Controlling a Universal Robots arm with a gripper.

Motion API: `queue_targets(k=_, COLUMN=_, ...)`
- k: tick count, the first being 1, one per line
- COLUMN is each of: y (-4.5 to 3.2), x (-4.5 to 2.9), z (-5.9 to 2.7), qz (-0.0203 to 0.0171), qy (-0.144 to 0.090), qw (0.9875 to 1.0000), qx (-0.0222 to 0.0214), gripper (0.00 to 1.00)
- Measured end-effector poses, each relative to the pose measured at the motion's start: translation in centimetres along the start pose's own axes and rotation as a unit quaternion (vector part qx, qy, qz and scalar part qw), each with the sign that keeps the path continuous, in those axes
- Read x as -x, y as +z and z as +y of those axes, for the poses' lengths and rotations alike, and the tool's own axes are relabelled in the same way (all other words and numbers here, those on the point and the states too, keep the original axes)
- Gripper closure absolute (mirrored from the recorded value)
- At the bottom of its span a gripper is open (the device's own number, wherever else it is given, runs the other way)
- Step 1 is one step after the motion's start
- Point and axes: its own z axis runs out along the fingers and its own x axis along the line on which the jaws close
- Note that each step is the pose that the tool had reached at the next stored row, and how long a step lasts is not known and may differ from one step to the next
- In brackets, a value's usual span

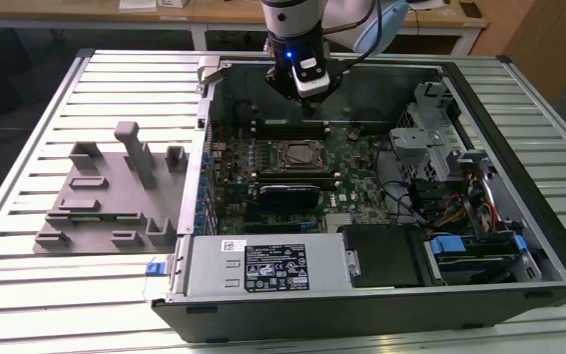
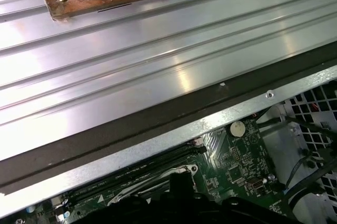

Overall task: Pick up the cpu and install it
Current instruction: 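Install the first cpu locking lever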

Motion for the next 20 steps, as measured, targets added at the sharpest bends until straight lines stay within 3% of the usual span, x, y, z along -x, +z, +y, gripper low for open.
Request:
queue_targets(k=4, y=0.03, x=0.07, z=0.02, qz=0.0043, qy=0.000, qw=1.0000, qx=-0.0052, gripper=0.89)
queue_targets(k=9, y=0.13, x=0.31, z=0.10, qz=0.0184, qy=-0.001, qw=0.9996, qx=-0.0210, gripper=0.89)
queue_targets(k=16, y=0.21, x=0.77, z=-0.13, qz=0.0197, qy=-0.004, qw=0.9991, qx=-0.0361, gripper=0.89)
queue_targets(k=20, y=0.25, x=1.11, z=-0.53, qz=0.0221, qy=-0.004, qw=0.9989, qx=-0.0403, gripper=0.89)
